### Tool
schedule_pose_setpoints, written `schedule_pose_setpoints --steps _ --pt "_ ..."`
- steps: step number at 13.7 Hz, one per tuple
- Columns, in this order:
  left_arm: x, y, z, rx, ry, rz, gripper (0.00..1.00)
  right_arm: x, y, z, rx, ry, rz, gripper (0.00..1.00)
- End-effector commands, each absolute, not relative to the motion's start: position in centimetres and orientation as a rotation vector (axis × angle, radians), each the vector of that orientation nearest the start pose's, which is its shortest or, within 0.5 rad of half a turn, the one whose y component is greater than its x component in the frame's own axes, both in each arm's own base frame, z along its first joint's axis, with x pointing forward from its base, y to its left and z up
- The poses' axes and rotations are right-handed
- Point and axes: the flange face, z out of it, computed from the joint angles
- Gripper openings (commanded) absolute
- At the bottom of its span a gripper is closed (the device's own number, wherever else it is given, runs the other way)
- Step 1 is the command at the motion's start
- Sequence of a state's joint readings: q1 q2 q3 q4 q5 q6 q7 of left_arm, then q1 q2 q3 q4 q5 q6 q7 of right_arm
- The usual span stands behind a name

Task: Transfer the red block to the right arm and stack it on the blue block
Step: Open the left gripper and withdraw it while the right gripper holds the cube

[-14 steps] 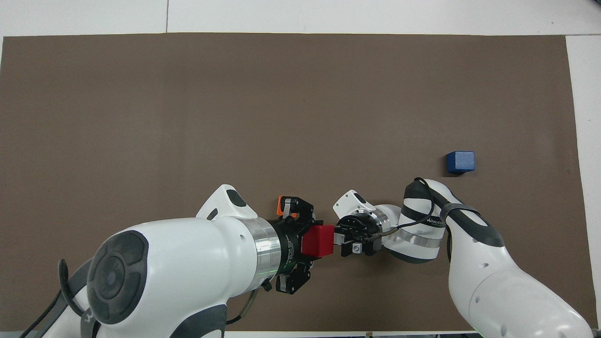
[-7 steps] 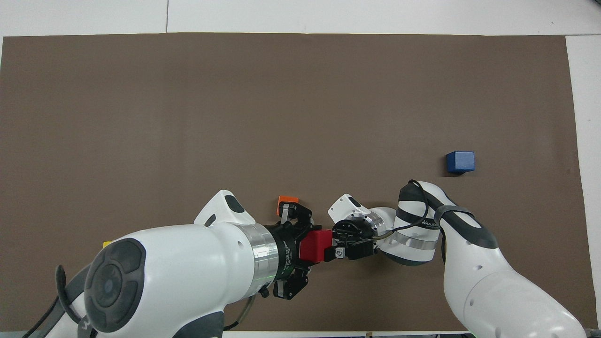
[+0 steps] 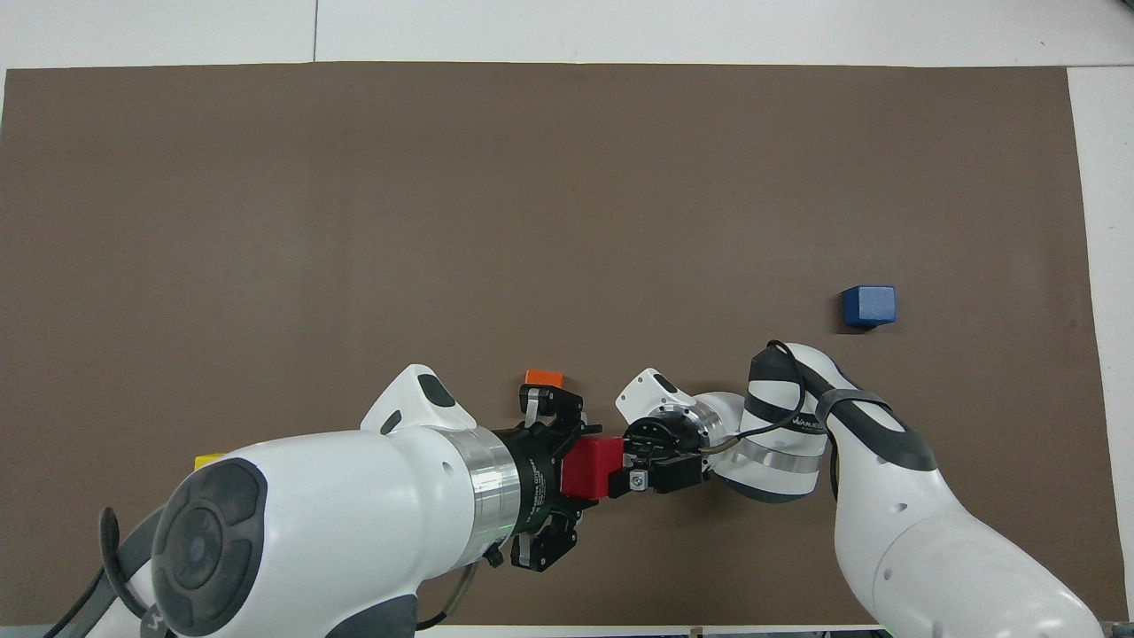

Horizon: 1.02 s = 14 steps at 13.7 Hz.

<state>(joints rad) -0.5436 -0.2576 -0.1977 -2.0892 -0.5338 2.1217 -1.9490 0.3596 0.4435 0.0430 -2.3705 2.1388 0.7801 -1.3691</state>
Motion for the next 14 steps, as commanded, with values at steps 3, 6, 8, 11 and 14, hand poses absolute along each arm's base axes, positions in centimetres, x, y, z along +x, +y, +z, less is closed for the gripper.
schedule_pose_setpoints --steps 3,6,8,11,14 --pt "35.3 -35.3 56.8 -2.596 -2.280 0.656 1.00 39.7 29.1 29.6 -0.613 -0.128 -0.069 0.00" --pt "37.7 -31.7 56.7 -2.688 -2.165 0.615 1.00 39.8 29.0 29.6 -0.614 -0.127 -0.072 0.00" --pt "40.1 -28.1 56.3 -2.762 -2.088 0.576 1.00 39.8 29.1 29.7 -0.613 -0.129 -0.071 0.00" --pt "43.7 -22.0 55.7 -2.912 -1.928 0.485 1.00 39.9 29.0 29.7 -0.613 -0.129 -0.070 0.00" --pt "46.6 -18.0 53.1 -3.050 -1.544 0.274 1.00 40.1 28.9 29.9 -0.612 -0.127 -0.059 0.00"
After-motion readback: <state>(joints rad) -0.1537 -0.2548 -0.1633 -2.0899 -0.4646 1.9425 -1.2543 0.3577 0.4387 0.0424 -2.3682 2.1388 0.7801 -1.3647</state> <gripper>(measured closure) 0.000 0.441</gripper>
